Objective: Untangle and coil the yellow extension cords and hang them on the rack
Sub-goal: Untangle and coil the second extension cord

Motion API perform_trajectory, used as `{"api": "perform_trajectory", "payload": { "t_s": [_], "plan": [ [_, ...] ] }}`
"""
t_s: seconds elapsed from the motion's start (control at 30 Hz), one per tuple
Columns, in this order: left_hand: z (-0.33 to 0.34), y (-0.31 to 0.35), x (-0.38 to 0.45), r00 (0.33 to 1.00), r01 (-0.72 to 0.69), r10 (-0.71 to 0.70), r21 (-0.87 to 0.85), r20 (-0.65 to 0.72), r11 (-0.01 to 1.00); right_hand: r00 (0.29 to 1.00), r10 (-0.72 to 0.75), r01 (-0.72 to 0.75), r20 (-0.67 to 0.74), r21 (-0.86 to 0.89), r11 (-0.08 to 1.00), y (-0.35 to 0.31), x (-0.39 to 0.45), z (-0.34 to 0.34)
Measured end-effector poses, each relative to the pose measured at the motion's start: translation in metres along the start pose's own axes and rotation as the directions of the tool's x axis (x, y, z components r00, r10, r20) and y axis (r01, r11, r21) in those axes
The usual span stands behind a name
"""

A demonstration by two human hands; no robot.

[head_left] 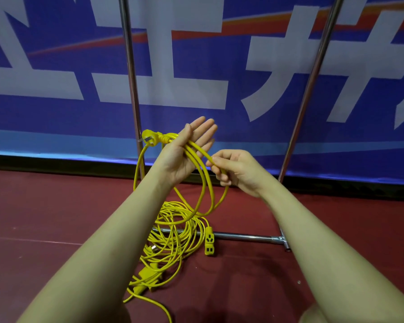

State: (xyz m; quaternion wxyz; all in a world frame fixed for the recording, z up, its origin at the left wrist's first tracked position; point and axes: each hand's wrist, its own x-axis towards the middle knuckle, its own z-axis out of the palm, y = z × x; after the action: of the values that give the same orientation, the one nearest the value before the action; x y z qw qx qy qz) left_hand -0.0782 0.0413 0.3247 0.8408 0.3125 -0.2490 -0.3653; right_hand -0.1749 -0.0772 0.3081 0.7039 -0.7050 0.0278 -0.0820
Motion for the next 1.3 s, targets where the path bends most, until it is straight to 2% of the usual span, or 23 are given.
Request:
{"api": "perform_trajectory", "payload": {
  "t_s": [0.1,0.17,0.3,0.43,0.53,0.63,0.83,0.93,1.03,1.17,1.3],
  "plan": [
    [-0.003,-0.002,0.004,0.999,-0.031,0.031,-0.009,-0.017,0.999,0.998,0.033,-0.038,-0.049,-0.107,0.994,0.011,-0.001,-0.008],
    [-0.006,0.0,0.007,0.997,-0.061,0.06,-0.026,-0.058,0.998,0.991,0.049,-0.064,-0.126,-0.111,0.992,0.019,-0.003,-0.014],
    [-0.009,0.002,0.009,0.986,-0.102,0.083,-0.127,-0.145,0.987,0.971,-0.041,0.022,-0.234,-0.08,0.997,0.018,-0.004,-0.017],
    [-0.006,0.001,0.007,0.99,-0.068,0.052,-0.12,-0.128,0.99,0.978,-0.114,0.101,-0.177,-0.081,0.992,0.004,-0.003,-0.014],
    [0.001,-0.006,0.005,0.997,-0.011,0.006,-0.062,-0.074,0.998,0.991,-0.08,0.067,-0.105,-0.116,0.991,0.0,-0.003,-0.012],
    [0.007,-0.009,0.006,0.999,0.02,-0.025,-0.092,-0.047,0.996,0.996,-0.057,0.048,-0.075,-0.125,0.991,0.001,-0.004,-0.009],
    [0.009,-0.007,0.007,0.999,-0.031,0.024,-0.142,-0.047,0.989,0.998,0.038,-0.033,0.059,-0.086,0.996,0.014,-0.01,-0.024],
    [0.004,-0.005,0.009,0.994,-0.073,0.056,-0.184,-0.096,0.98,0.995,0.084,-0.077,0.06,-0.107,0.991,0.025,-0.012,-0.034],
    [0.001,-0.008,0.011,0.989,-0.092,0.065,-0.203,-0.135,0.975,0.999,0.041,-0.038,0.016,-0.154,0.987,0.03,-0.011,-0.033],
    [-0.001,-0.007,0.012,0.984,-0.1,0.064,-0.215,-0.169,0.972,0.993,-0.006,0.008,-0.114,0.021,1.0,0.012,-0.009,-0.028],
    [0.008,-0.011,0.008,0.988,-0.055,0.028,-0.174,-0.155,0.983,1.0,0.008,-0.01,-0.027,-0.072,0.997,-0.005,-0.01,-0.026]
  ]
}}
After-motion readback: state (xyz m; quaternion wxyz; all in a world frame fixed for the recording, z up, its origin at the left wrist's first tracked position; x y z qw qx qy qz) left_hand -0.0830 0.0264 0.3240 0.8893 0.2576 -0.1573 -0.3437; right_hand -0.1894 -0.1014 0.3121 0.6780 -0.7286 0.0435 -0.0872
